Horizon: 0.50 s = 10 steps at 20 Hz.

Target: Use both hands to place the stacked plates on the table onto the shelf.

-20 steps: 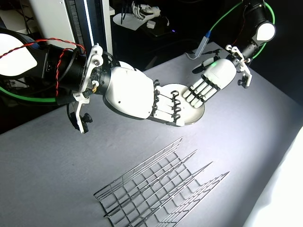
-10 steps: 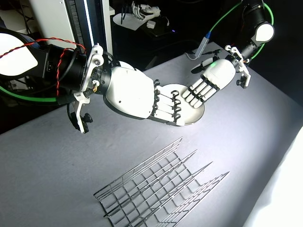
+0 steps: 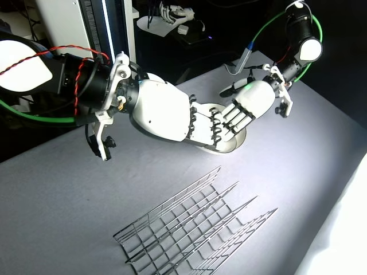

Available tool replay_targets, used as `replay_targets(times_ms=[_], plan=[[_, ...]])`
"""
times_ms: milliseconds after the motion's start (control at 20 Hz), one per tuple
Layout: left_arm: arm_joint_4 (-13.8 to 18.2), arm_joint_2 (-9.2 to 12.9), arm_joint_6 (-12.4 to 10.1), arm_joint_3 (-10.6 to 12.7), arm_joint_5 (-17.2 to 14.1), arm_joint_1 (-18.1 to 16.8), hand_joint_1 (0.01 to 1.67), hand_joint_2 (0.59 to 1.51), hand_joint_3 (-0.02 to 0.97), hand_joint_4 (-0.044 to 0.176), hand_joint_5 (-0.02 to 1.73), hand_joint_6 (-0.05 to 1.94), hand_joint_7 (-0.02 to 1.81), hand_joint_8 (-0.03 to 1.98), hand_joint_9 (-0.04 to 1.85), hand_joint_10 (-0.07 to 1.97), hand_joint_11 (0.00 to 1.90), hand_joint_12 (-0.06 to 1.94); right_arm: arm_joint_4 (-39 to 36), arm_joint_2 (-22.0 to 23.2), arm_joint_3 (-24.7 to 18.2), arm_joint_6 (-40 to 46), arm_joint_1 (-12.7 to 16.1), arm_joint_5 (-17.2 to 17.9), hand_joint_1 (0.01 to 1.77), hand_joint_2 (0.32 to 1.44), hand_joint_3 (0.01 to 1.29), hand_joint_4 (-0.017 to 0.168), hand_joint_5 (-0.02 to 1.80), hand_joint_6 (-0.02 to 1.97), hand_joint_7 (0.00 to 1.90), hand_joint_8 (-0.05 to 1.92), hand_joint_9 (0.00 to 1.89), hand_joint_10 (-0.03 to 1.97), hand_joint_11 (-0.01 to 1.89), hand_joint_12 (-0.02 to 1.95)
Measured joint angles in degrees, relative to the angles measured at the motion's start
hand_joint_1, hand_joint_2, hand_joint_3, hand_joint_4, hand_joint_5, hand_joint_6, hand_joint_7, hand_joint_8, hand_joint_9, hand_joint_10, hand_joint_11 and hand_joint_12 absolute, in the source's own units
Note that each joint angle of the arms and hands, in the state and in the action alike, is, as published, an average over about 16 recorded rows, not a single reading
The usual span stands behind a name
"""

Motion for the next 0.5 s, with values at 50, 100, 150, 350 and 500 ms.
replay_targets(times_ms=[50,100,150,350,500], plan=[[-0.16,-0.31,-0.09,-0.02,0.22,-0.12,0.01,1.079,0.015,0.000,-0.01,-0.04,-0.02,-0.03,0.00,-0.01,0.02,-0.02,-0.17,0.00,0.07,0.01,-0.07,0.31,0.09,1.24,0.01,-0.002,0.02,0.00,0.03,0.02,0.03,-0.01,0.02,0.03],[-0.27,-0.58,-0.19,-0.02,0.41,-0.24,0.01,1.079,0.015,0.001,-0.01,-0.04,-0.02,-0.03,0.00,-0.01,0.02,-0.02,-0.40,0.01,0.18,0.03,-0.20,0.73,0.13,1.23,0.01,-0.002,0.02,0.00,0.03,0.02,0.03,-0.01,0.02,0.02],[-0.36,-0.80,-0.29,-0.02,0.57,-0.35,0.01,1.079,0.015,0.001,-0.01,-0.04,-0.02,-0.03,0.00,-0.01,0.02,-0.02,-0.65,0.01,0.34,0.06,-0.37,1.25,0.19,1.22,0.01,-0.002,0.02,0.00,0.03,0.02,0.03,-0.01,0.02,0.02],[-0.51,-1.26,-0.61,0.07,0.85,-0.66,0.01,1.079,0.015,0.002,-0.01,-0.04,-0.02,-0.03,0.00,-0.01,0.02,-0.02,-1.72,-0.03,1.48,0.19,-1.51,4.39,0.46,1.16,0.01,-0.002,0.02,0.00,0.02,0.02,0.02,-0.01,0.02,-0.01],[-0.57,-1.41,-0.88,0.13,0.93,-0.80,0.01,1.079,0.015,0.002,0.00,-0.04,-0.02,-0.03,0.00,-0.01,0.02,-0.02,-2.84,-0.23,2.87,0.33,-2.73,8.19,0.68,1.11,0.01,-0.002,0.02,0.00,0.02,0.02,0.02,-0.01,0.02,-0.02]])
